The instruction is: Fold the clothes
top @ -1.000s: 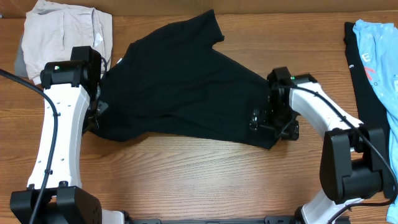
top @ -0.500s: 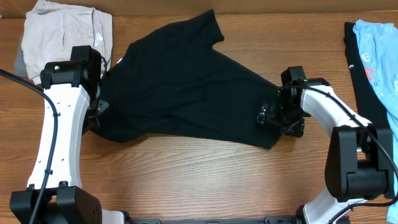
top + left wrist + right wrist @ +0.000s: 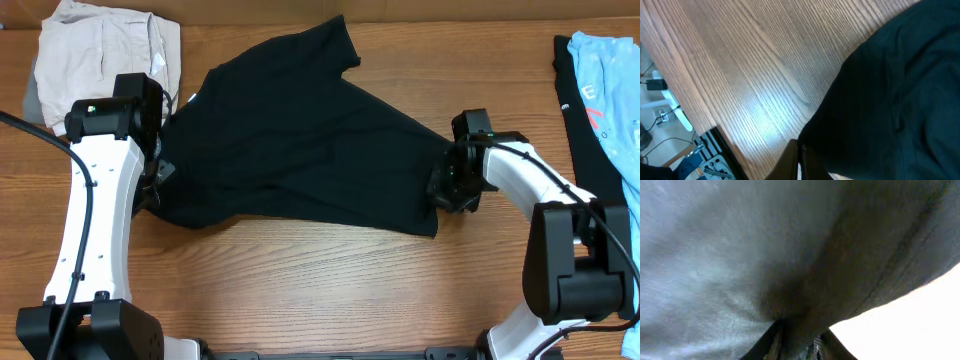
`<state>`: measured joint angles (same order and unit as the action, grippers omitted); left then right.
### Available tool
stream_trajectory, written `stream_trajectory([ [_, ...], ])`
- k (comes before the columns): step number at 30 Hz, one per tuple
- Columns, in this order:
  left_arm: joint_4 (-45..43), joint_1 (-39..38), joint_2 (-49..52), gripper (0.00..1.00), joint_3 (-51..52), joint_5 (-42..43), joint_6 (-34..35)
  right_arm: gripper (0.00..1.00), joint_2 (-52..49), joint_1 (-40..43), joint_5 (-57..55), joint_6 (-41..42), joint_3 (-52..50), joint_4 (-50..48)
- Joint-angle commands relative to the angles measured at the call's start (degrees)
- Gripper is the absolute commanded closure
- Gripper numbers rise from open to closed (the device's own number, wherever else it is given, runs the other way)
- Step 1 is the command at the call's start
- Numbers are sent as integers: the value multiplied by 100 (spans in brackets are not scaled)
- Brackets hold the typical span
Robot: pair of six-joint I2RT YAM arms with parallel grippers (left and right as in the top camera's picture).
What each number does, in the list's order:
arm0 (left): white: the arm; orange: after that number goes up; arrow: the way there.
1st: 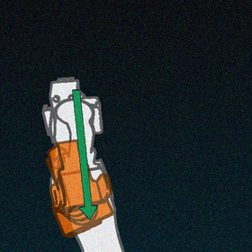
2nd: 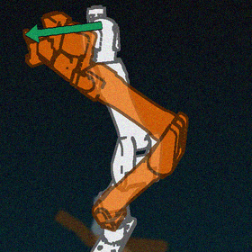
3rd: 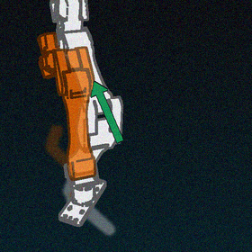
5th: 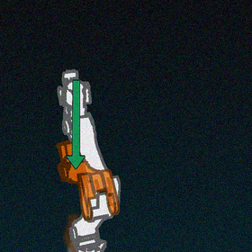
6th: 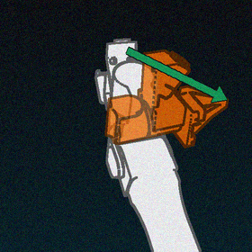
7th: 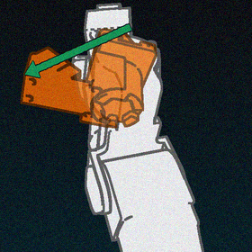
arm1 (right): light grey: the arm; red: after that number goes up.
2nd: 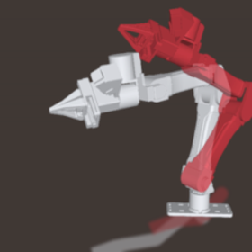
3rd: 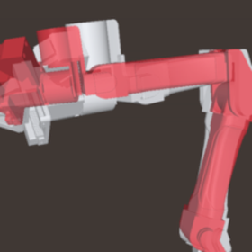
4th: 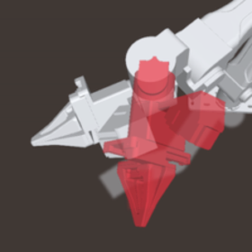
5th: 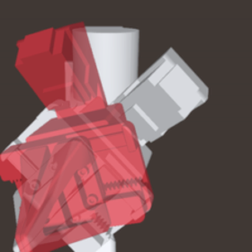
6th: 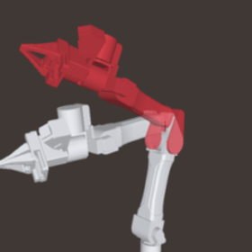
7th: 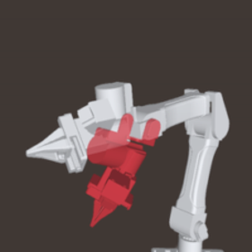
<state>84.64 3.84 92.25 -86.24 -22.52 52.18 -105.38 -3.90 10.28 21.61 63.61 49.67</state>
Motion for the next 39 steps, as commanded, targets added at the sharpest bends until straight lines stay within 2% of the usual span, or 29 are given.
stream_trajectory([
  [1, -37, -17, -96, 96, -68, -24, 57, 78, 59, 304, -76, 94, 752, 33],
  [7, -70, -22, -79, 96, -44, 13, 57, 81, 59, 721, -61, 70, 1816, -140],
  [10, -155, -22, -74, 96, -37, 20, 57, 81, 57, 730, -55, 74, 1886, -562],
  [13, -271, -22, -74, 96, -37, 195, 55, 85, -35, 684, -52, 118, 1886, -813],
  [14, -291, -22, -74, 96, -37, 278, 52, 82, -83, 671, -52, 116, 1886, -791],
  [16, -293, -24, -74, 96, -37, 310, 52, 49, -105, 662, -79, 107, 1886, -492],
  [18, -275, -26, -74, 96, -37, 308, 24, 45, -101, 686, -76, 109, 1906, 4],
  [19, -282, -26, -74, 96, -37, 306, -37, 39, -92, 730, -76, 114, 1971, 374],
  [23, -313, -26, -74, 96, -37, 306, -98, 31, -94, 892, -61, 109, 2033, 1469],
  [27, -422, -26, -74, 96, -37, 323, -94, 26, -103, 828, -52, 66, 1773, 1862],
  [29, -498, -26, -74, 96, -37, 387, -96, 26, -103, 717, -39, 55, 1517, 1856],
  [33, -562, -26, -74, 96, -37, 479, -98, 16, -105, 498, 81, 94, 940, 1467],
  [39, -557, -26, -74, 96, -37, 457, -188, 16, -105, 328, 697, 118, 339, 581],
])
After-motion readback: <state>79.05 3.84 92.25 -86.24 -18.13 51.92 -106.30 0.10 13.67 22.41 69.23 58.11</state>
